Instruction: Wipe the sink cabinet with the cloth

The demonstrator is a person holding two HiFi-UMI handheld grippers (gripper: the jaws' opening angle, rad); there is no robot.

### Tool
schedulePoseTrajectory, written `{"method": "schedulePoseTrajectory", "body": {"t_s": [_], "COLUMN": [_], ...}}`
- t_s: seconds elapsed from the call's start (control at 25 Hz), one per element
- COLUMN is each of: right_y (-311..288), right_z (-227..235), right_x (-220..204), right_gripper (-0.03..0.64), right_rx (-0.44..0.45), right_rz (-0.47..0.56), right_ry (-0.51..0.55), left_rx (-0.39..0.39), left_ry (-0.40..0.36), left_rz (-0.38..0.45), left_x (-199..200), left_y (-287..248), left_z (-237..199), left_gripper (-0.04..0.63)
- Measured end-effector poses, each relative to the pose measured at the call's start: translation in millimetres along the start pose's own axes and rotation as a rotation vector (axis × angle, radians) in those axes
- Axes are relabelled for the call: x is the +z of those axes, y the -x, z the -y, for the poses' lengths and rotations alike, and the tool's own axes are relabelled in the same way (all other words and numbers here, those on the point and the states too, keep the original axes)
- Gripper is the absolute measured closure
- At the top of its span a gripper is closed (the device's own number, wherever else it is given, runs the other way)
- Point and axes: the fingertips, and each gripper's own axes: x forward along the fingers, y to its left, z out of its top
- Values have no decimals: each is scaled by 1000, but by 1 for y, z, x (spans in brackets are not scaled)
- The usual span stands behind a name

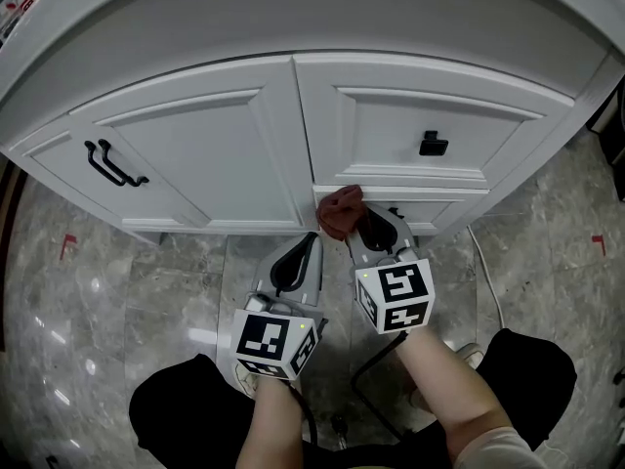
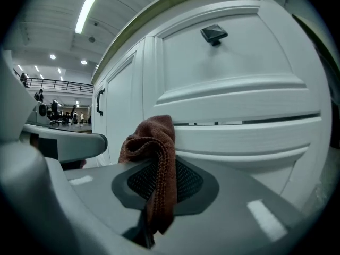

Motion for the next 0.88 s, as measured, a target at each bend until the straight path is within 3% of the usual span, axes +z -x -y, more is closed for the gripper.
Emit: {"method": "schedulePoseTrajectory", "body": {"t_s": [0.56,0.88], "right_y": [45,83], "right_z": [79,138], "right_x": [-8,-10], "right_gripper": [523,525], "right_rx": [-121,-272], "right_rz": [-21,-27], "right_ry": [-44,-74], "left_rx": [-83,-114], "left_ry": [-18,-7], "left_rz": [-35,-41], "left_x": [-11,-17], "left_y": [-30,-45], "left_z": [45,63], "left_gripper": [595,595]}}
